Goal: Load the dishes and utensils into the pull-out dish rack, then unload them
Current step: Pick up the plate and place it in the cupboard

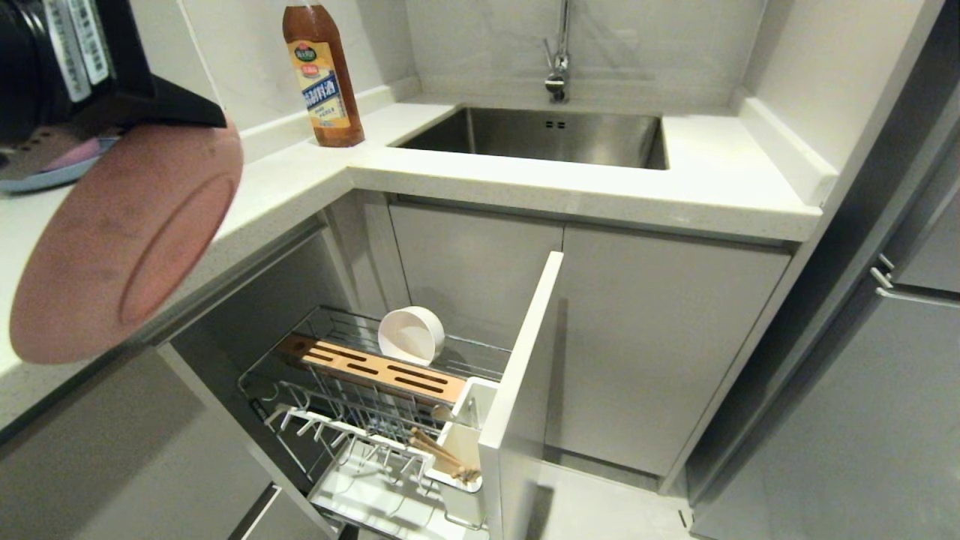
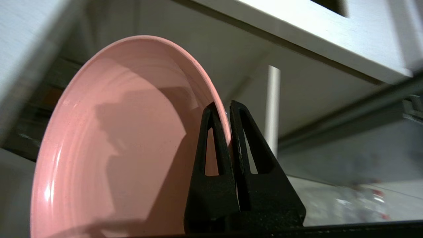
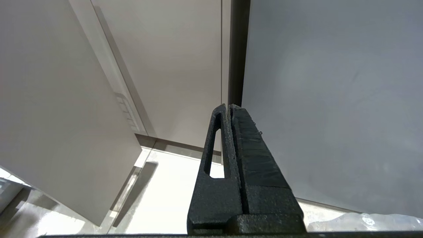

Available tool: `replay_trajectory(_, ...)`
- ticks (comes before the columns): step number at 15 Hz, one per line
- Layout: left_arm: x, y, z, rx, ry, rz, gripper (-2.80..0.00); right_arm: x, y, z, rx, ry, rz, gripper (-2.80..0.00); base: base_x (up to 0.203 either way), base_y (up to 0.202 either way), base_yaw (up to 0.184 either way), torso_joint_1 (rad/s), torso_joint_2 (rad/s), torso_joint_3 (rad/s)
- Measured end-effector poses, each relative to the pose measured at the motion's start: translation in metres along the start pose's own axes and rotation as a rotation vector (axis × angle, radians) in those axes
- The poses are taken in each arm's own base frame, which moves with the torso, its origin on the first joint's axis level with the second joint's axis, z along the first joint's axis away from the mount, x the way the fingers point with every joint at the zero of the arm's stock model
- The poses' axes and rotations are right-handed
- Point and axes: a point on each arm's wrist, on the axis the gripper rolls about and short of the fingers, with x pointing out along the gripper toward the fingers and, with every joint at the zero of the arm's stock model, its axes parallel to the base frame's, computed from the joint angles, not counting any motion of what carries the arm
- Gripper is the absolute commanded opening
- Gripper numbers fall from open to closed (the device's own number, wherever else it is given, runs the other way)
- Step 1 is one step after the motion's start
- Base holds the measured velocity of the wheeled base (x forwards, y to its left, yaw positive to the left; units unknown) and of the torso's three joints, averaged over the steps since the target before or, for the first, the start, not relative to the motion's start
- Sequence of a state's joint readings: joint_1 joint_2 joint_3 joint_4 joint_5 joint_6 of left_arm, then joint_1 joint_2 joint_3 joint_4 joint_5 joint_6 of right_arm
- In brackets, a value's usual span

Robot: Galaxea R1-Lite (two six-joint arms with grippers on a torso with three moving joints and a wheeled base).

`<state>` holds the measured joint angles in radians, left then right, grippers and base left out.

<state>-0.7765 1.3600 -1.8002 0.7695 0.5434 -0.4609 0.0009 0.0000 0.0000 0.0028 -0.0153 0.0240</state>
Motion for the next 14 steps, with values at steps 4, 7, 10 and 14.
replay_trajectory(4, -0.001, -0.014, -0.017, -0.181, 0.012, -0.086, -2.80, 0.000, 0.000, 0.000, 0.000, 0.000, 0.000, -2.80, 0.000, 0.000, 0.000, 0.000, 0.00, 0.000)
replay_trajectory(7, 0.010, -0.019, -0.029, -0.291, -0.019, -0.067, -2.80, 0.000, 0.000, 0.000, 0.000, 0.000, 0.000, -2.80, 0.000, 0.000, 0.000, 0.000, 0.00, 0.000)
replay_trajectory(10, 0.023, -0.023, -0.040, -0.359, -0.083, -0.054, -2.80, 0.000, 0.000, 0.000, 0.000, 0.000, 0.000, -2.80, 0.000, 0.000, 0.000, 0.000, 0.00, 0.000)
replay_trajectory(14, 0.046, -0.022, -0.055, -0.443, -0.203, 0.005, -2.80, 0.000, 0.000, 0.000, 0.000, 0.000, 0.000, -2.80, 0.000, 0.000, 0.000, 0.000, 0.00, 0.000)
